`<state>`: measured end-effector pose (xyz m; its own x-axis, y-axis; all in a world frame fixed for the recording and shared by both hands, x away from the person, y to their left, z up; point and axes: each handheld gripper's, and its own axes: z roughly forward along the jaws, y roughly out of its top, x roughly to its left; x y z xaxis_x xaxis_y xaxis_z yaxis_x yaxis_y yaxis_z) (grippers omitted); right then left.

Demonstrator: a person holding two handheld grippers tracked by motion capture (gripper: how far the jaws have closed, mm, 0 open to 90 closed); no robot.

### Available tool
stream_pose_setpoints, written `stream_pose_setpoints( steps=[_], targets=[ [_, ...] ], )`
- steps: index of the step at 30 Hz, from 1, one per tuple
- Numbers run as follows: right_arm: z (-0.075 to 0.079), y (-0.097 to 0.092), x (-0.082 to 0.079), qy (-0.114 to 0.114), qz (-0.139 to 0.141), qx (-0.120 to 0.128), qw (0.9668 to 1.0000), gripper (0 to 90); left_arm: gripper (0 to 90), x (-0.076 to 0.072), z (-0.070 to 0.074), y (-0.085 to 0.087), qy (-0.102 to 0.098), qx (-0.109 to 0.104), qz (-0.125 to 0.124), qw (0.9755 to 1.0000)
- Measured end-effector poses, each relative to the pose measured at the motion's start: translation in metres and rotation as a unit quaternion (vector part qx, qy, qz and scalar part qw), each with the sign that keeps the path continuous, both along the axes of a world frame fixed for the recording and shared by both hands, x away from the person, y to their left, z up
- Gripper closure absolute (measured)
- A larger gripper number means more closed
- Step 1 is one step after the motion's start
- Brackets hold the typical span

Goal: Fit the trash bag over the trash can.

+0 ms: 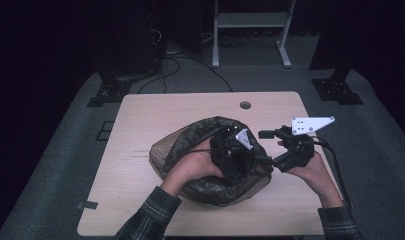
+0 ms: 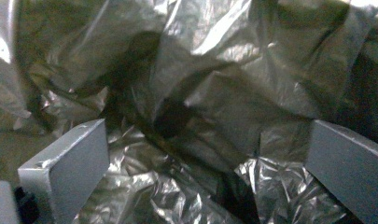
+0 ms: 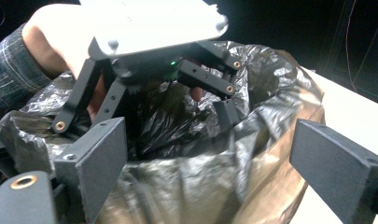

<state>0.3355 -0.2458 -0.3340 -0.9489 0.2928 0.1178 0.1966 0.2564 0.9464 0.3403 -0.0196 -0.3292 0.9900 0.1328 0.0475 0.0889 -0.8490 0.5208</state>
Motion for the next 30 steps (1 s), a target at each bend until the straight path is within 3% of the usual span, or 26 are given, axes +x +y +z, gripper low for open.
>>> stream_pose_setpoints(
  steps=[4, 7, 11, 15, 22, 30],
  targets=[
    [0.0, -0.001, 0.0, -0.001, 0.0, 0.0, 1.0, 9.9, 0.0, -0.004, -0.004, 0.001, 0.018, 0.005, -0.003, 0.9998],
    [0.001, -0.001, 0.0, 0.0, -0.001, -0.001, 1.0, 9.9, 0.0, -0.002, -0.003, 0.003, 0.014, 0.005, -0.001, 0.9999],
    [0.001, -0.002, 0.0, 0.0, -0.002, 0.0, 1.0, 9.9, 0.0, 0.007, 0.002, 0.01, 0.009, 0.004, 0.023, 0.9997],
    [0.002, -0.003, 0.0, -0.002, -0.004, 0.0, 1.0, 9.9, 0.0, 0.014, 0.001, 0.017, 0.009, 0.024, 0.04, 0.9989],
    [0.002, -0.003, 0.0, -0.002, -0.005, 0.0, 1.0, 9.9, 0.0, 0.028, -0.004, 0.027, -0.008, 0.056, 0.071, 0.9959],
    [0.002, -0.003, -0.001, -0.001, -0.004, 0.001, 1.0, 9.9, 0.0, 0.034, -0.005, 0.028, -0.022, 0.053, 0.085, 0.9947]
  ],
)
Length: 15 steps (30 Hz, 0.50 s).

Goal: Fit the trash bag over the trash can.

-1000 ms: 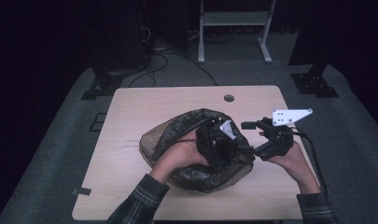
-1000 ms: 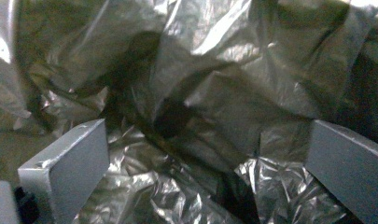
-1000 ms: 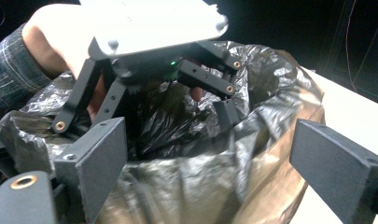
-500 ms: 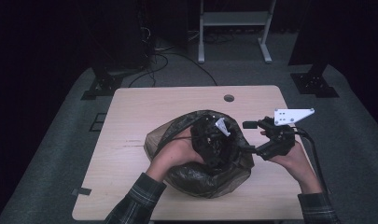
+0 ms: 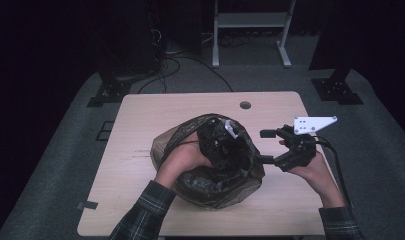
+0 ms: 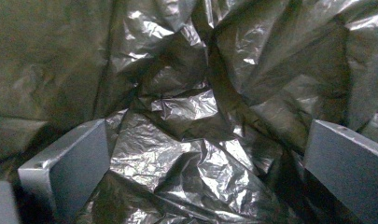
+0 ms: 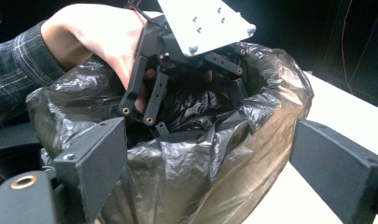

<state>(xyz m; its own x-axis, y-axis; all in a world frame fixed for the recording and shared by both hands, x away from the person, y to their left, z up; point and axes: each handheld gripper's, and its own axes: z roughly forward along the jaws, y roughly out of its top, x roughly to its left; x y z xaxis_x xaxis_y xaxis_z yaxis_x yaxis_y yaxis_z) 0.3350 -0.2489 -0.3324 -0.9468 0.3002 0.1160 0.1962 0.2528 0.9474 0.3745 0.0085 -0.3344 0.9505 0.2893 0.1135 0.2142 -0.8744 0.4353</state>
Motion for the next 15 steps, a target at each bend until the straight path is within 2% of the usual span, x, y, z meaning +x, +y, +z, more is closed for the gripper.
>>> stream_pose_setpoints(
  steps=[6, 13, 15],
  targets=[
    [0.001, -0.002, -0.001, -0.001, -0.002, -0.001, 1.0, 9.9, 0.0, -0.008, 0.013, 0.002, -0.006, -0.041, -0.015, 0.999],
    [0.001, -0.003, 0.0, 0.0, -0.006, -0.001, 1.0, 9.9, 0.0, -0.015, 0.035, 0.011, -0.02, -0.097, -0.028, 0.9947],
    [0.001, -0.003, 0.0, 0.001, -0.008, -0.002, 1.0, 9.9, 0.0, -0.018, 0.039, 0.016, -0.018, -0.109, -0.028, 0.9935]
  ],
)
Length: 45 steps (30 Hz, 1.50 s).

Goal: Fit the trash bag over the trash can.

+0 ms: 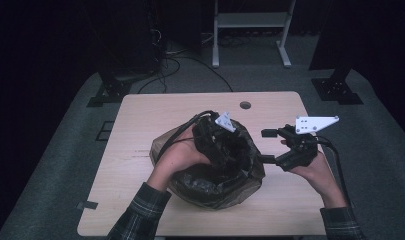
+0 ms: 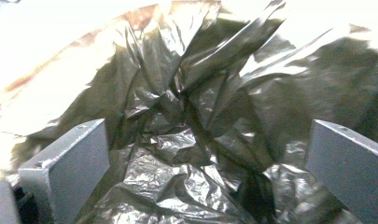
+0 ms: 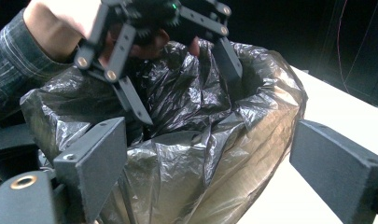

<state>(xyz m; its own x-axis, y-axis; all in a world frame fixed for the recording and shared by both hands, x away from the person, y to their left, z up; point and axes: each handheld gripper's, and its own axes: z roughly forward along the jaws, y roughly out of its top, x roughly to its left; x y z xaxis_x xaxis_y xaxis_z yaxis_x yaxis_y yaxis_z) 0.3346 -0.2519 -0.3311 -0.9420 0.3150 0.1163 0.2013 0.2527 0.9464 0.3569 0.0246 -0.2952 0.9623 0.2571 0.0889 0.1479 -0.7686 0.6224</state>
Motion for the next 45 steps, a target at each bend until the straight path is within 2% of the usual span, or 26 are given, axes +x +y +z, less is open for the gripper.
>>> stream_pose_setpoints(
  steps=[3, 4, 7, 9, 10, 11, 14, 15, 17, 22, 23, 24, 27, 30, 33, 39, 41, 43, 45],
  targets=[
    [0.001, -0.001, 0.0, -0.001, 0.0, 0.002, 1.0, 9.9, 0.0, -0.004, 0.006, 0.008, 0.001, -0.005, -0.003, 1.0],
    [0.001, -0.001, -0.001, -0.001, 0.0, 0.002, 1.0, 9.9, 0.0, -0.004, 0.007, 0.01, 0.006, 0.0, -0.004, 1.0],
    [0.001, -0.001, -0.001, -0.001, -0.001, 0.003, 1.0, 9.9, 0.0, -0.003, 0.002, 0.013, 0.014, 0.026, 0.003, 0.9996],
    [0.001, -0.001, -0.002, -0.002, 0.001, 0.003, 1.0, 9.9, 0.0, -0.002, -0.001, 0.013, 0.019, 0.051, 0.013, 0.9984],
    [0.001, -0.001, -0.002, -0.002, 0.0, 0.002, 1.0, 9.9, 0.0, -0.001, -0.002, 0.013, 0.023, 0.057, 0.016, 0.998],
    [0.0, 0.0, -0.001, -0.003, 0.001, 0.002, 1.0, 9.9, 0.0, 0.001, -0.005, 0.012, 0.031, 0.07, 0.019, 0.9969],
    [0.0, 0.0, -0.001, -0.002, 0.001, 0.002, 1.0, 9.9, 0.0, 0.008, -0.012, 0.01, 0.028, 0.117, 0.053, 0.9914],
    [0.0, 0.001, -0.001, -0.002, 0.002, 0.002, 1.0, 9.9, 0.0, 0.01, -0.012, 0.01, 0.026, 0.121, 0.064, 0.9902],
    [0.0, 0.001, -0.001, -0.001, 0.002, 0.002, 1.0, 9.9, 0.0, 0.014, -0.011, 0.01, 0.019, 0.121, 0.078, 0.9895],
    [-0.001, 0.001, -0.001, -0.001, 0.002, 0.001, 1.0, 9.9, 1.7, 0.022, -0.012, 0.01, 0.014, 0.134, 0.089, 0.987],
    [0.0, 0.001, -0.001, -0.001, 0.002, 0.001, 1.0, 9.9, 1.2, 0.022, -0.012, 0.011, 0.013, 0.129, 0.087, 0.9877],
    [0.0, 0.0, -0.002, -0.002, 0.002, 0.002, 1.0, 9.9, 1.0, 0.021, -0.01, 0.012, 0.011, 0.119, 0.082, 0.9894],
    [0.001, -0.001, -0.002, -0.002, 0.002, 0.002, 1.0, 9.9, 0.6, 0.015, -0.005, 0.016, 0.014, 0.078, 0.065, 0.9948],
    [0.002, -0.003, -0.002, -0.003, -0.001, 0.001, 1.0, 9.9, 0.0, 0.01, -0.001, 0.02, 0.015, 0.051, 0.053, 0.9971],
    [0.002, -0.004, -0.002, -0.004, -0.003, 0.002, 1.0, 9.9, 0.0, 0.004, 0.006, 0.028, 0.017, 0.012, 0.04, 0.999],
    [0.004, -0.006, -0.003, -0.005, -0.013, -0.005, 0.9999, 9.9, 0.0, -0.003, 0.02, 0.045, 0.007, -0.045, 0.026, 0.9986],
    [0.005, -0.008, -0.003, -0.005, -0.016, -0.009, 0.9998, 9.9, 0.0, -0.006, 0.024, 0.053, -0.002, -0.068, 0.017, 0.9975],
    [0.005, -0.01, -0.004, -0.002, -0.022, -0.013, 0.9997, 9.9, 0.0, -0.007, 0.026, 0.062, -0.001, -0.09, 0.015, 0.9958],
    [0.006, -0.012, -0.004, -0.003, -0.029, -0.018, 0.9994, 9.9, 0.0, -0.01, 0.028, 0.071, -0.01, -0.104, 0.015, 0.9944]
  ],
)
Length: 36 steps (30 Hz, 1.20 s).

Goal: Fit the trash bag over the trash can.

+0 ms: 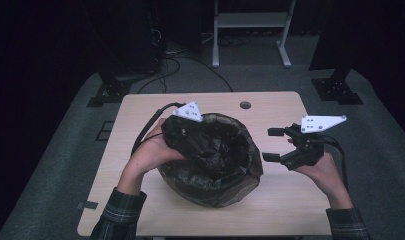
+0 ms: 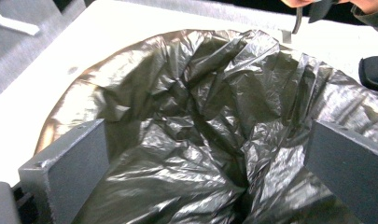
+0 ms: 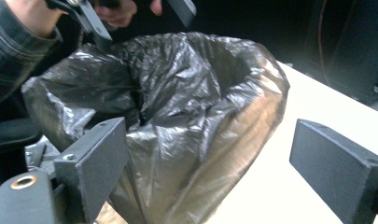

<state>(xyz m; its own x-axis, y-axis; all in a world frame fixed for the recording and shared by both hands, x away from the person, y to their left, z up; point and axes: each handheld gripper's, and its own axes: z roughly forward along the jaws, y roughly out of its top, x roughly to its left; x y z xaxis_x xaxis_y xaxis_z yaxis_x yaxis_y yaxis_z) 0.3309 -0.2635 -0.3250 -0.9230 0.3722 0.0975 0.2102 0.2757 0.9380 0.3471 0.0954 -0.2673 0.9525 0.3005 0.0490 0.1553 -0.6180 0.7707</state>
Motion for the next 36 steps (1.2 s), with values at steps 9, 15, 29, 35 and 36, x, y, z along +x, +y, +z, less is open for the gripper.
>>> stream_pose_setpoints(
  steps=[9, 15, 29, 35, 36],
  targets=[
    [0.001, -0.014, -0.002, 0.001, -0.035, -0.017, 0.9992, 9.9, 0.0, -0.012, 0.009, 0.051, -0.037, -0.054, 0.025, 0.9975],
    [-0.003, -0.025, -0.005, 0.001, -0.055, -0.029, 0.998, 9.8, 0.0, -0.023, 0.006, 0.086, -0.053, -0.068, 0.057, 0.9946],
    [-0.017, -0.054, -0.016, 0.01, -0.108, -0.053, 0.9927, 9.8, 0.0, -0.053, -0.027, 0.15, -0.07, -0.088, 0.109, 0.9876],
    [-0.028, -0.068, -0.023, 0.016, -0.127, -0.056, 0.9901, 9.9, 0.0, -0.063, -0.05, 0.16, -0.078, -0.083, 0.126, 0.9855],
    [-0.03, -0.07, -0.025, 0.018, -0.131, -0.056, 0.9897, 9.8, 0.0, -0.065, -0.054, 0.16, -0.078, -0.084, 0.129, 0.985]
  ],
)
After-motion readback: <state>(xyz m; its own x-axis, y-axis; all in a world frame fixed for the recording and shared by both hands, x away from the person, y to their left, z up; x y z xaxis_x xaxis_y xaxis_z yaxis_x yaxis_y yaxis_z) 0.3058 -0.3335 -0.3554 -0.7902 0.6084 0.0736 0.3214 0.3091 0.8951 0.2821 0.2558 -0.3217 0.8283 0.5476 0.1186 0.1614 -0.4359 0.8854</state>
